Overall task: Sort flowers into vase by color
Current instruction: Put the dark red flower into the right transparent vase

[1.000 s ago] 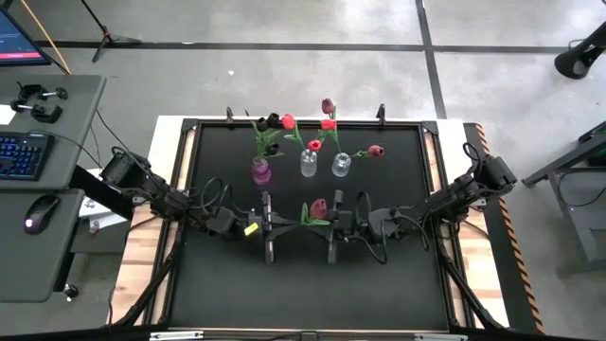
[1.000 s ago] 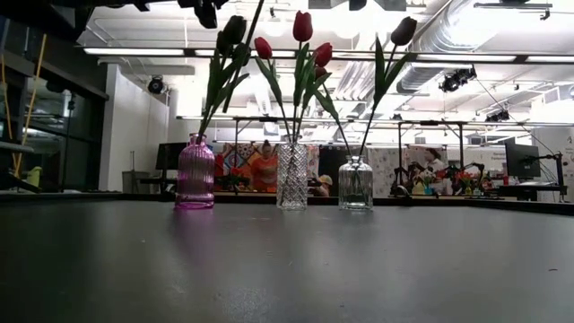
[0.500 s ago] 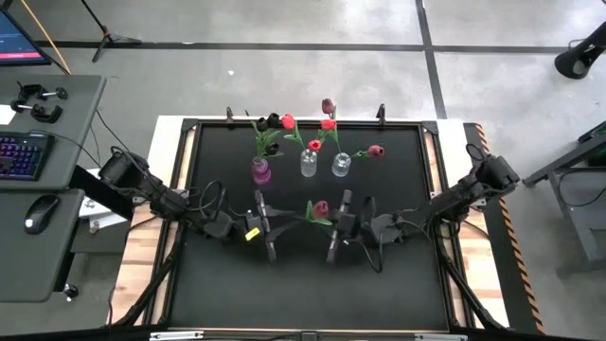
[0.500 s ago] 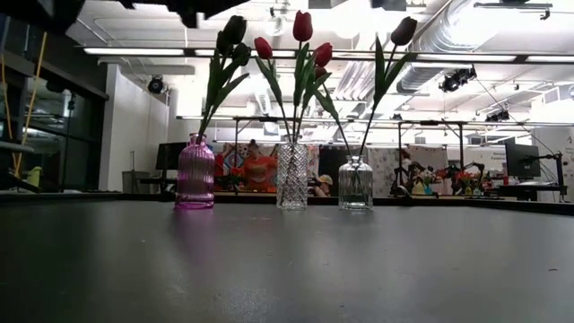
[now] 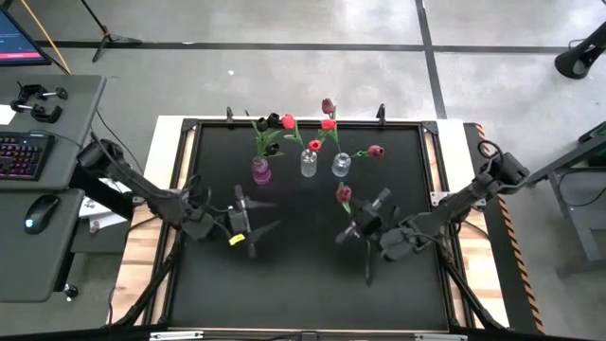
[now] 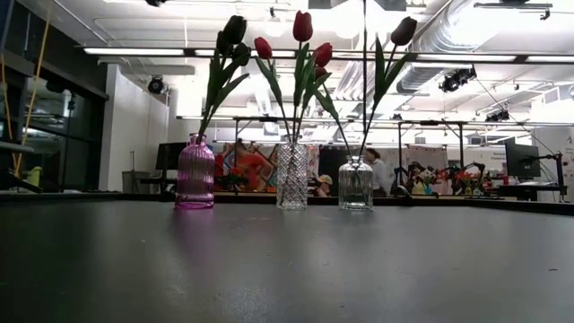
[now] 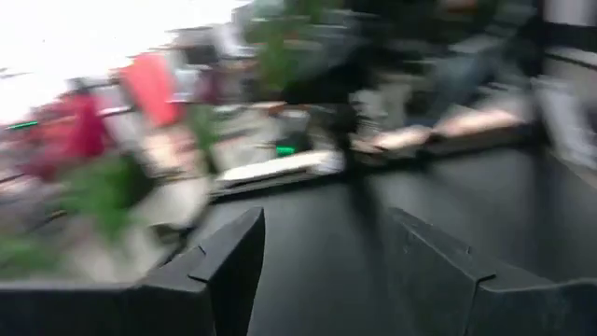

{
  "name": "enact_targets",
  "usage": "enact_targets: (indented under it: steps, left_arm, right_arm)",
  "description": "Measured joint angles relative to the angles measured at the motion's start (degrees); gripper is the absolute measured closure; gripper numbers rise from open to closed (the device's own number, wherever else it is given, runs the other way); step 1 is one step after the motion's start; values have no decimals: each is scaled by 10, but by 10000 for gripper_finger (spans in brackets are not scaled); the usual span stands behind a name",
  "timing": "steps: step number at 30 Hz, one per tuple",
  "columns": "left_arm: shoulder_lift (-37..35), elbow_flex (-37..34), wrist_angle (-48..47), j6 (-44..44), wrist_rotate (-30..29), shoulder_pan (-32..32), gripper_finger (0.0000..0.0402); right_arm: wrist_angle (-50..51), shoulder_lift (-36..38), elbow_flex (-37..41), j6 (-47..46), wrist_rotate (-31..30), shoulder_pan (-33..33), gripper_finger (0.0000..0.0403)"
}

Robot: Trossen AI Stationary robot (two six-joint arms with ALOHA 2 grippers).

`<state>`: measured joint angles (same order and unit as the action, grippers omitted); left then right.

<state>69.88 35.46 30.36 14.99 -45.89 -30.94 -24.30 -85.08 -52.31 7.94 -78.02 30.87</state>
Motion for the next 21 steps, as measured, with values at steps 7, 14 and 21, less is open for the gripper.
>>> enact_targets:
  steps: [7,14,21]
  left_arm:
    - [3,0,-64,1,235,42,192]
    - [4,0,-134,-23,237,73,192]
    - [3,-36,-46,-20,358,105,192]
  right_arm:
    - [0,21,0,24,122,-124,403]
    - [69,55,0,-22,158,-199,403]
    - [103,57,0,-64,197,-239,403]
